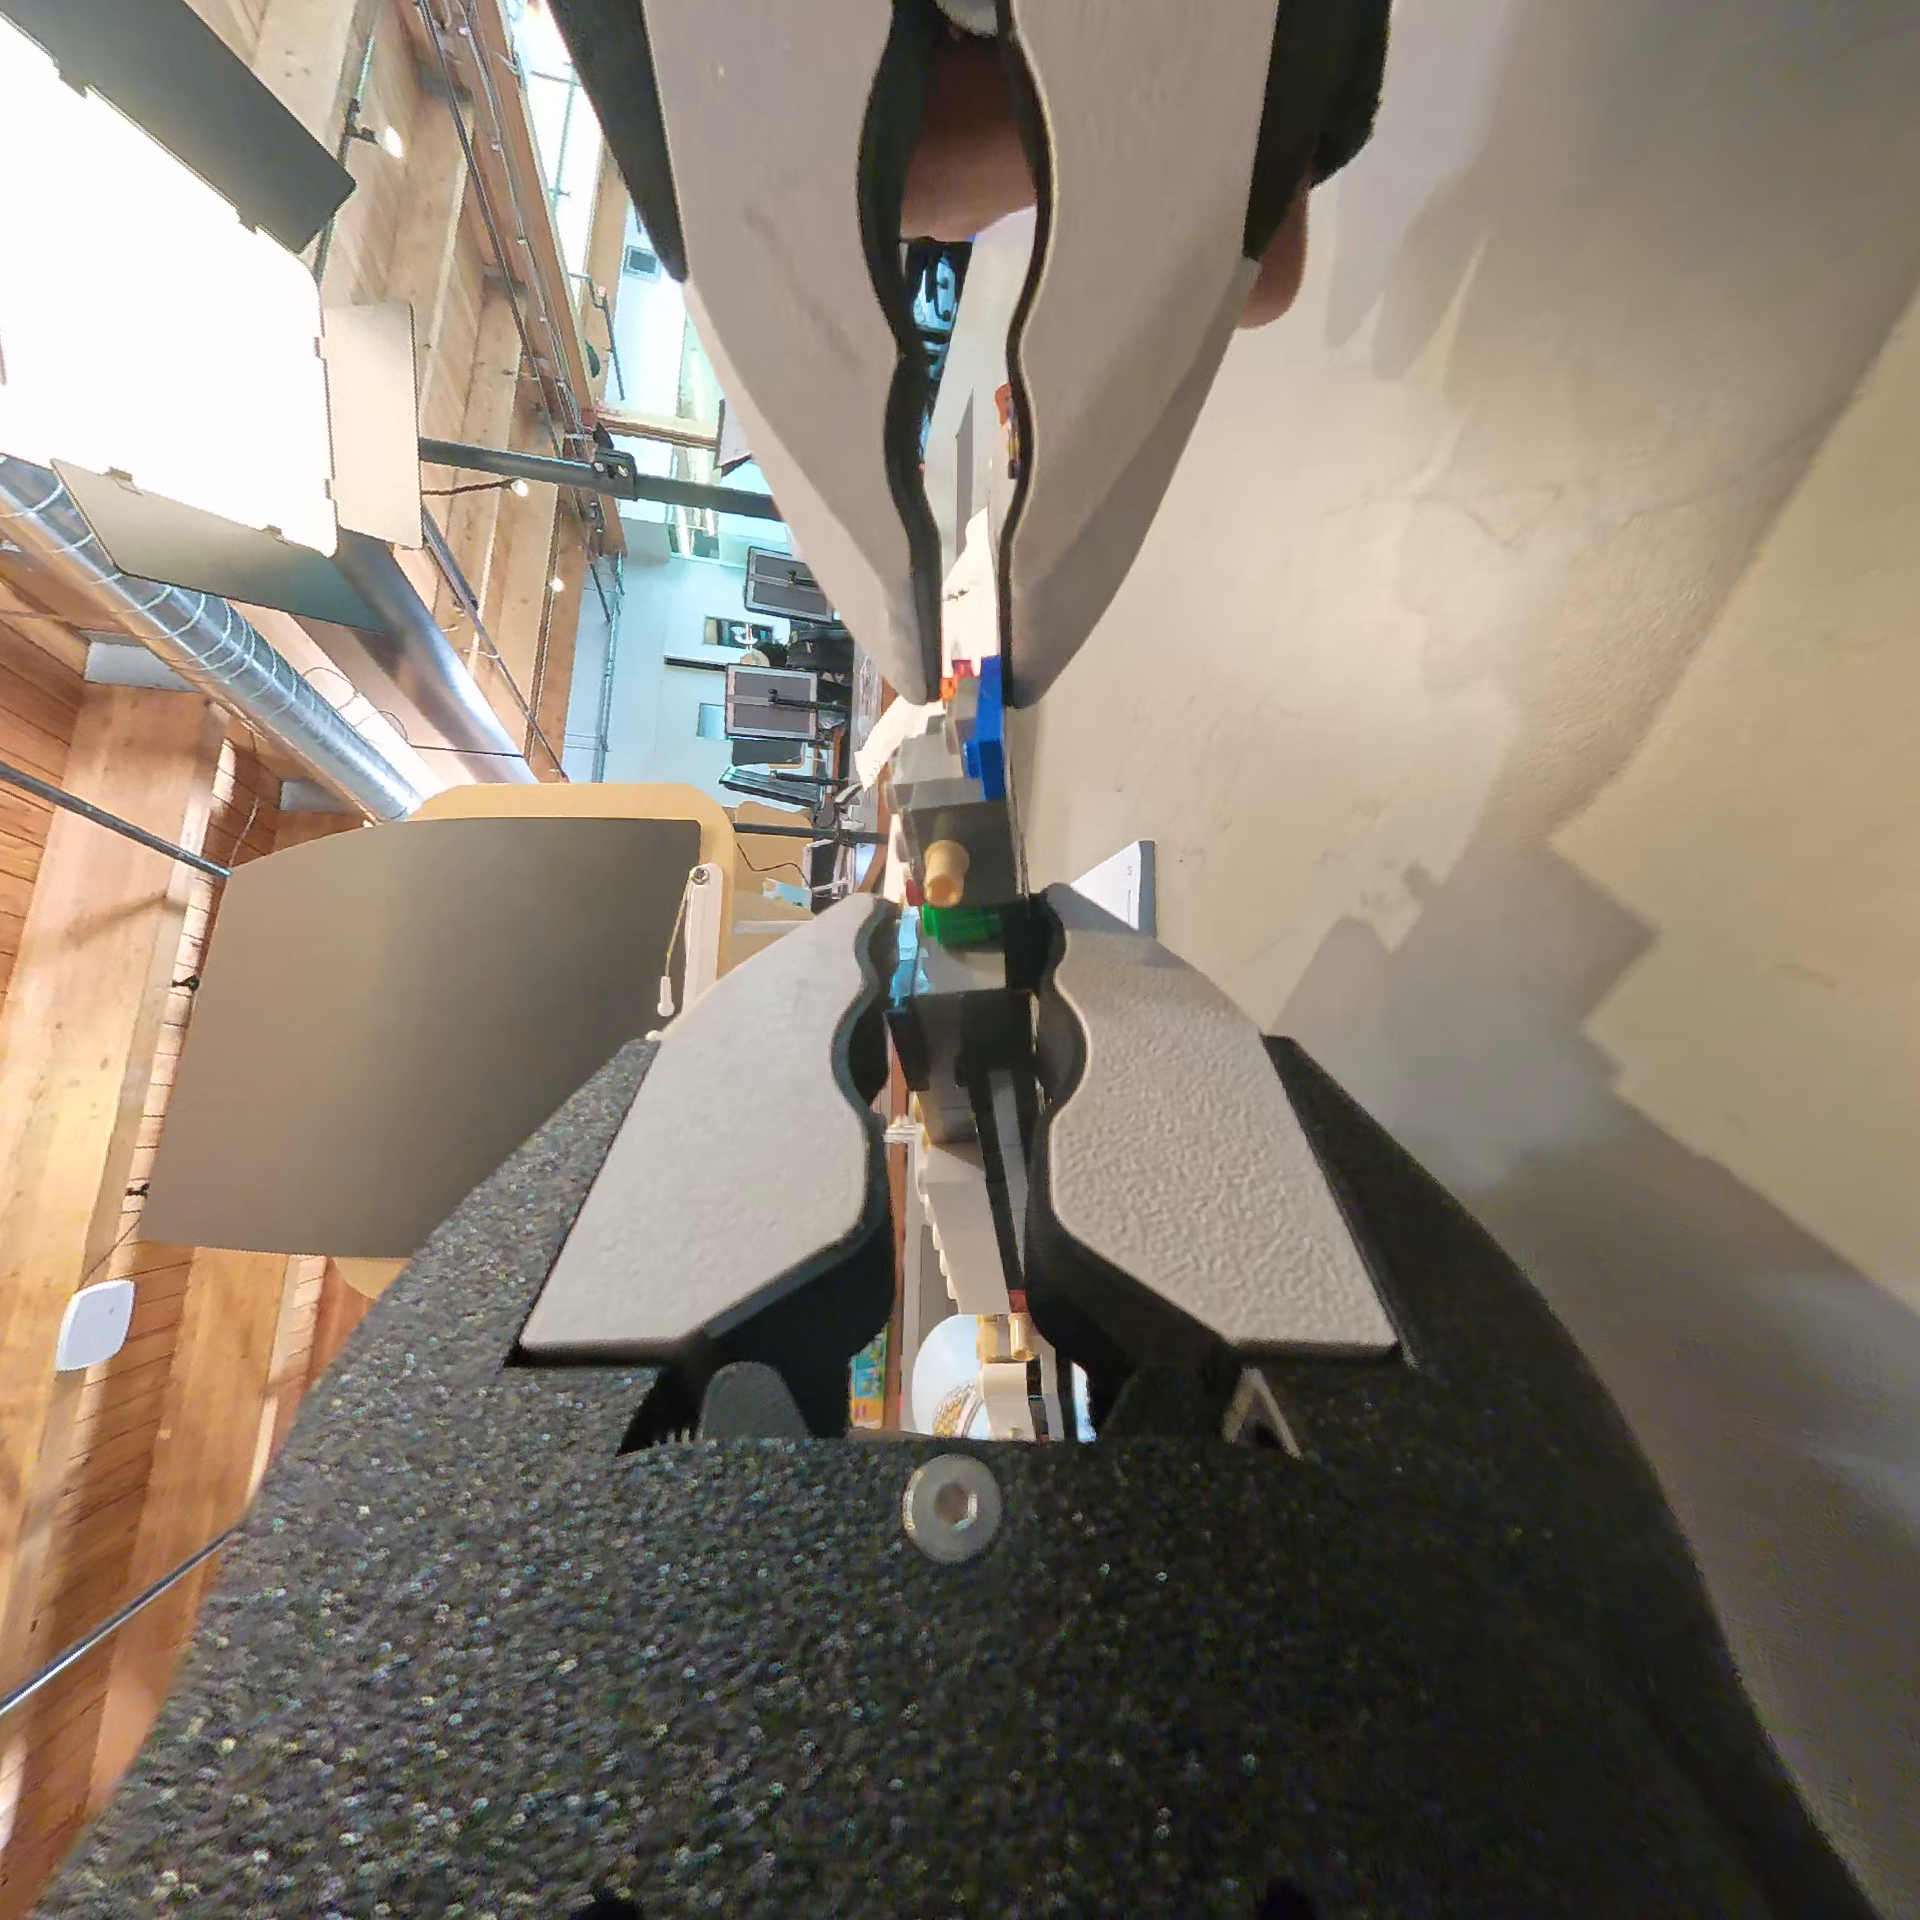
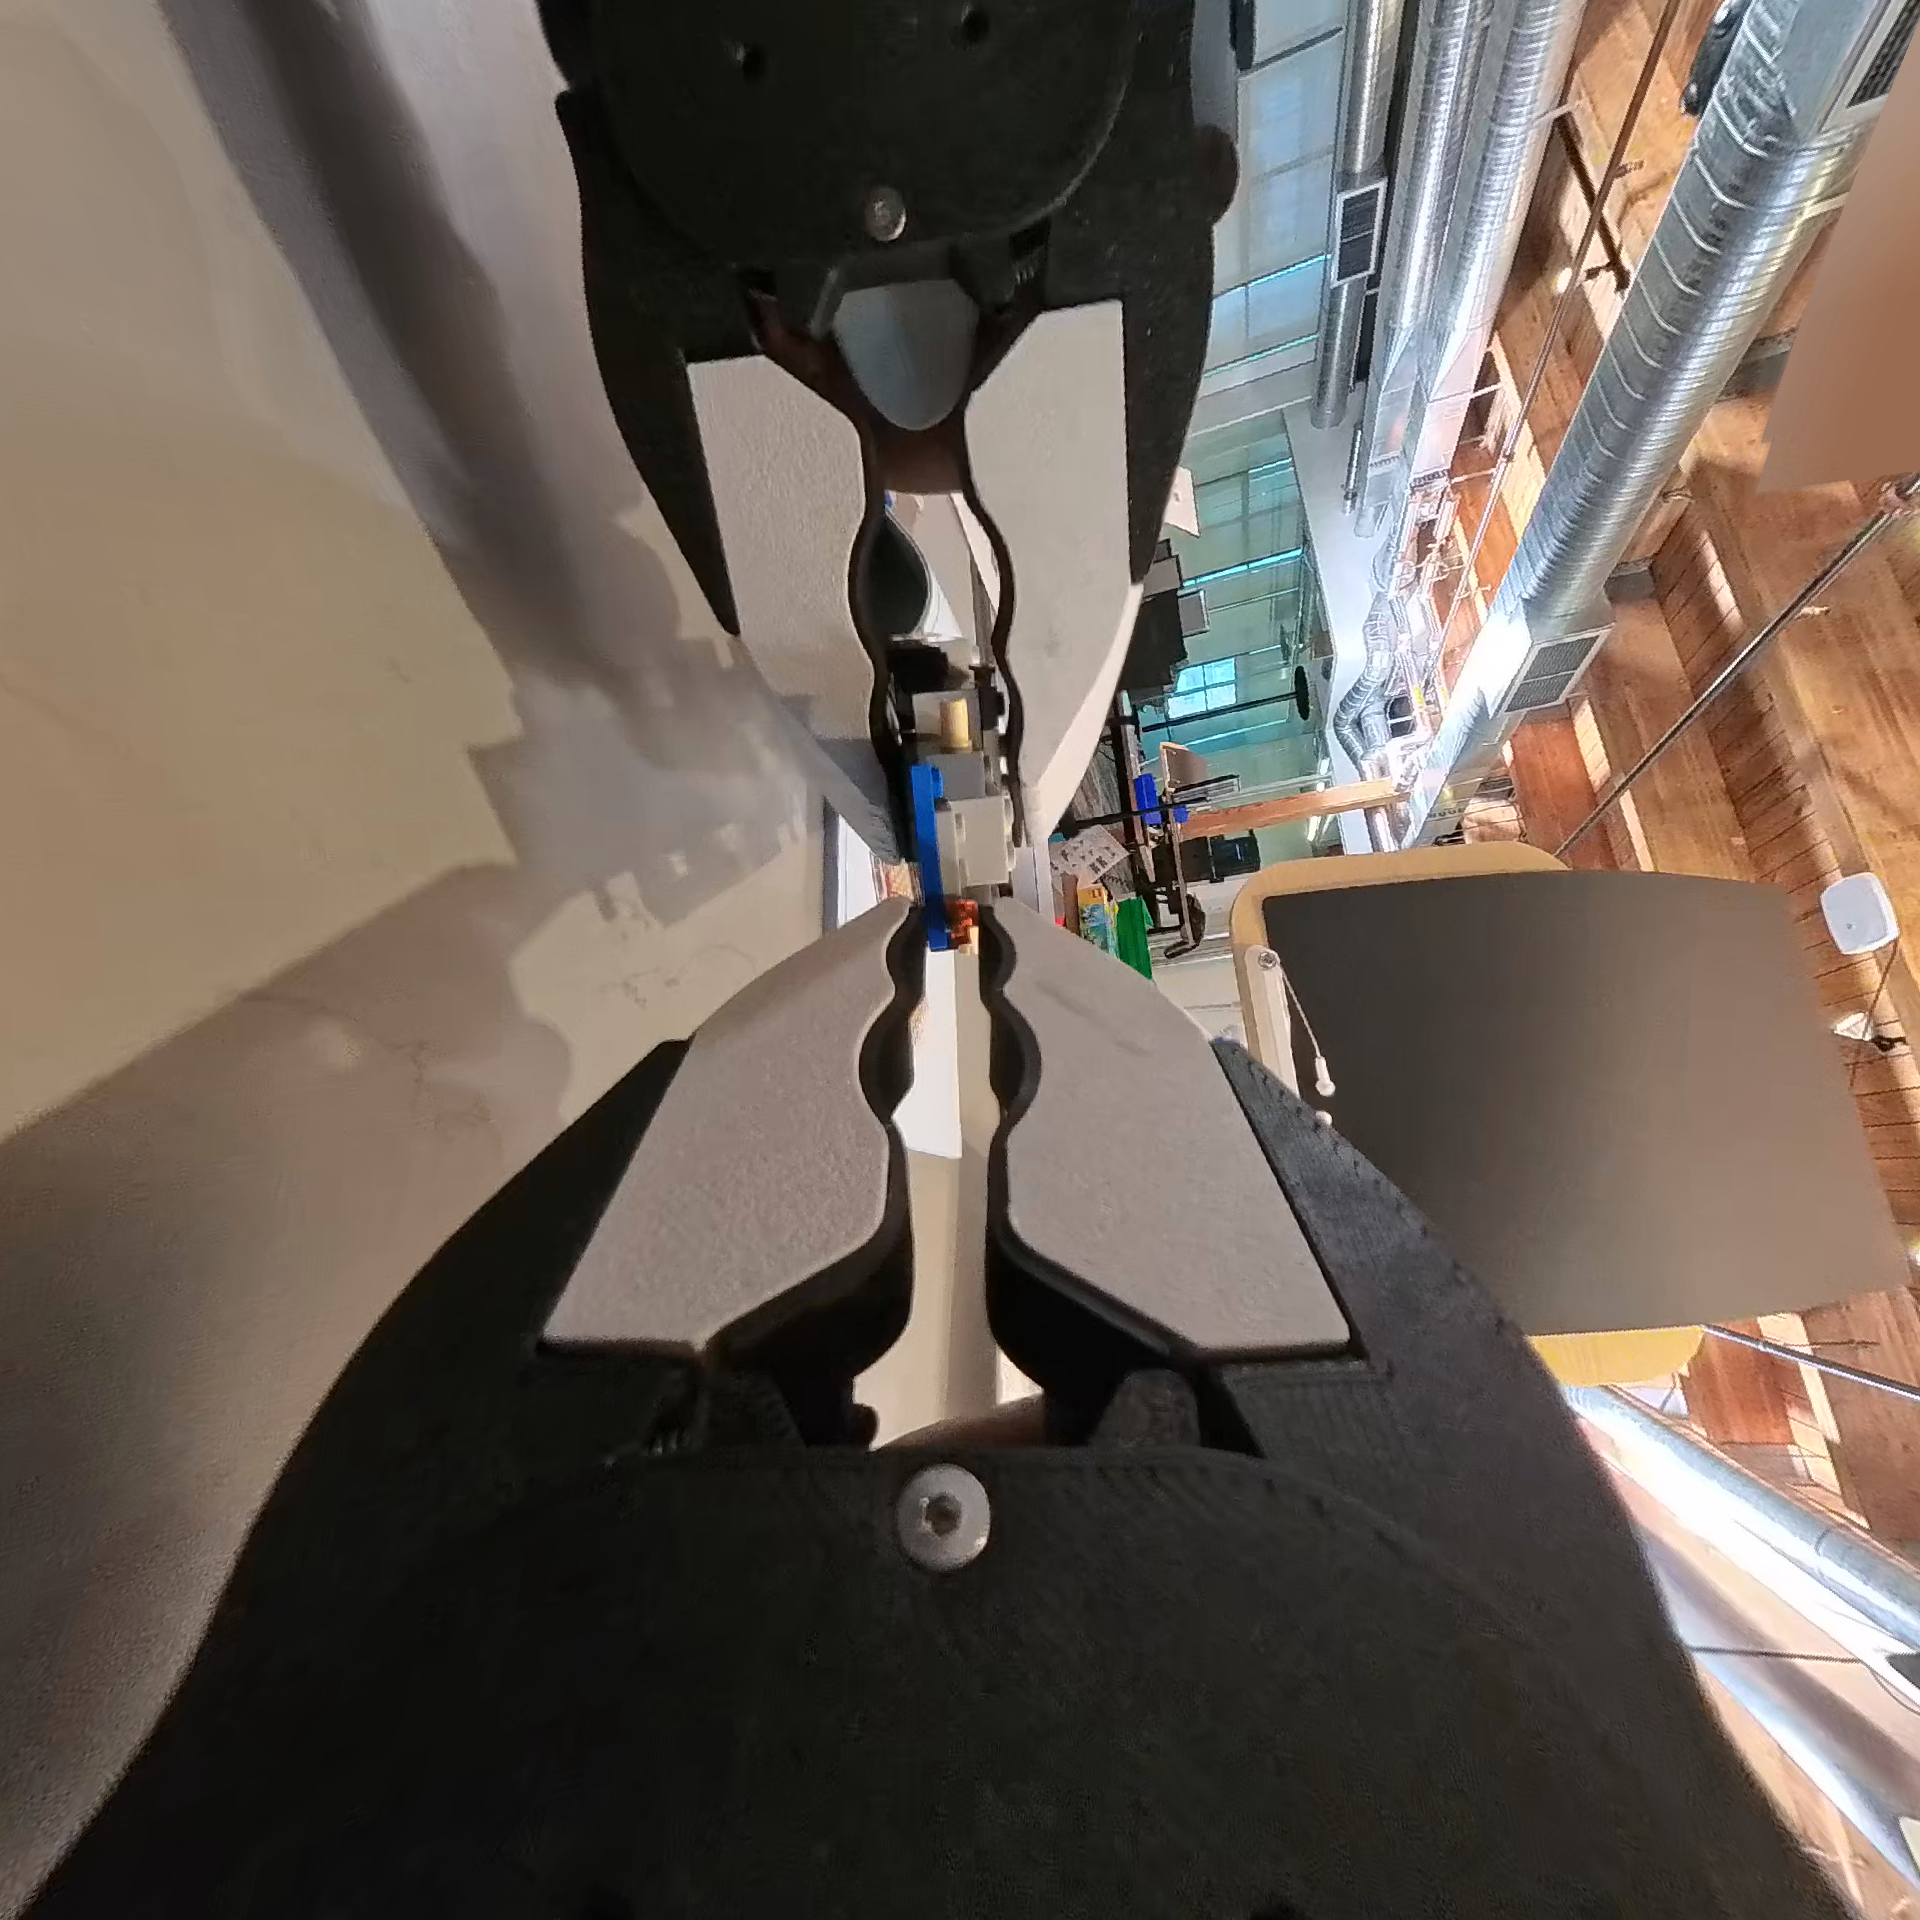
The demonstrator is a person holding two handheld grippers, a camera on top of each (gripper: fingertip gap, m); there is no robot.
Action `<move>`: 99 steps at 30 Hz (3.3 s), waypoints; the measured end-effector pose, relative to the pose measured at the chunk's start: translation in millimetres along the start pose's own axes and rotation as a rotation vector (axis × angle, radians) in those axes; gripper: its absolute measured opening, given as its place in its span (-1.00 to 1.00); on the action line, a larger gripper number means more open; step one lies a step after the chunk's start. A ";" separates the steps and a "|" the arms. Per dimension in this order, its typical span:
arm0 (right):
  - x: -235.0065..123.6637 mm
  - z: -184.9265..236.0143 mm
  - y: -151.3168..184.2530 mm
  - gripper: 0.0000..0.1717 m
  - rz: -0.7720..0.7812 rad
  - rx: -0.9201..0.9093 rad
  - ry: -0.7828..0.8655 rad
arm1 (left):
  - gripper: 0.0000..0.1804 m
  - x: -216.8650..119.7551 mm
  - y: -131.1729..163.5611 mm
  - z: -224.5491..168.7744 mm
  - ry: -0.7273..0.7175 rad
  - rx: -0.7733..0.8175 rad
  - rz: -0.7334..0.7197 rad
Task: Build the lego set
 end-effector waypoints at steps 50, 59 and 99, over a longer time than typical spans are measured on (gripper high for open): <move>2.1 -2.3 4.8 -0.87 0.042 -0.036 0.018 | -0.73 33.4 5.1 15.6 0.003 -0.022 0.029; -1.5 -5.4 -0.4 -0.82 0.013 -0.037 0.056 | -0.73 34.8 9.0 18.9 -0.034 -0.001 0.061; 3.0 -1.1 -5.7 -0.80 -0.013 -0.031 0.039 | -0.73 20.9 6.7 12.0 -0.040 0.033 0.083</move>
Point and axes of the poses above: each gripper's, where its closed fingertips meet, x out along the fingers, y out of its underside, z = x × y across the jaws, the point moved 2 cm from there along -x, back along the fingers, and after that the axes turned 12 degrees about z, right-handed, at the moved point
